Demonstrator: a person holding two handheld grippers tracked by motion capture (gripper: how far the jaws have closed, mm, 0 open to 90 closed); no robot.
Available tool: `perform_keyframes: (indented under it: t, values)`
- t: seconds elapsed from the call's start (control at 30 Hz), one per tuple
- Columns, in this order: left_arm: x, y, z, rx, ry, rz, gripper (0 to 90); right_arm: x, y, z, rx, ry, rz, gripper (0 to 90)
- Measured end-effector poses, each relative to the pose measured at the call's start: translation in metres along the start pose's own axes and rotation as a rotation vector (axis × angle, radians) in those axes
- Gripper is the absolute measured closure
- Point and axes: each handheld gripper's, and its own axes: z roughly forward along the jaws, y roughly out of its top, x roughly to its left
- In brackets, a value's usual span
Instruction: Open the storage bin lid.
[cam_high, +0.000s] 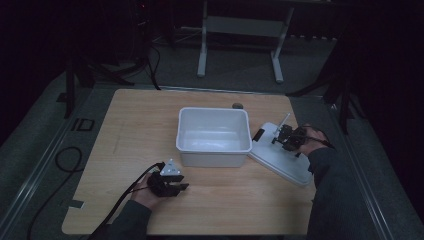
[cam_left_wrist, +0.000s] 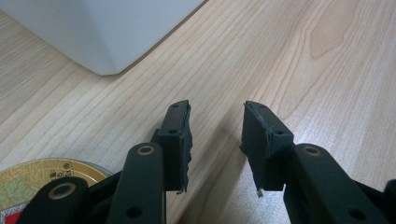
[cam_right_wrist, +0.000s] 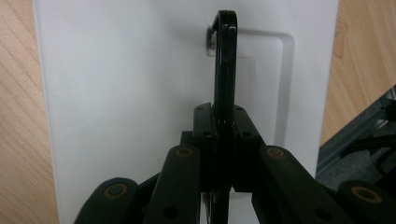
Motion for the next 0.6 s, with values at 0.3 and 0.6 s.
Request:
perform_keyframes:
  t: [0.3,0.6]
  values:
    - [-0.0001,0.0000,0.0000,0.001,0.001,0.001,62.0,0.0040,-0.0032,-0.0004,-0.041,0.020,0.007,61.2]
    - [0.0000,0.0000,-0.0001,0.001,0.001,0.000,61.9,0.0063,-0.0087,-0.0064,-0.092,0.036,0.030,46.3]
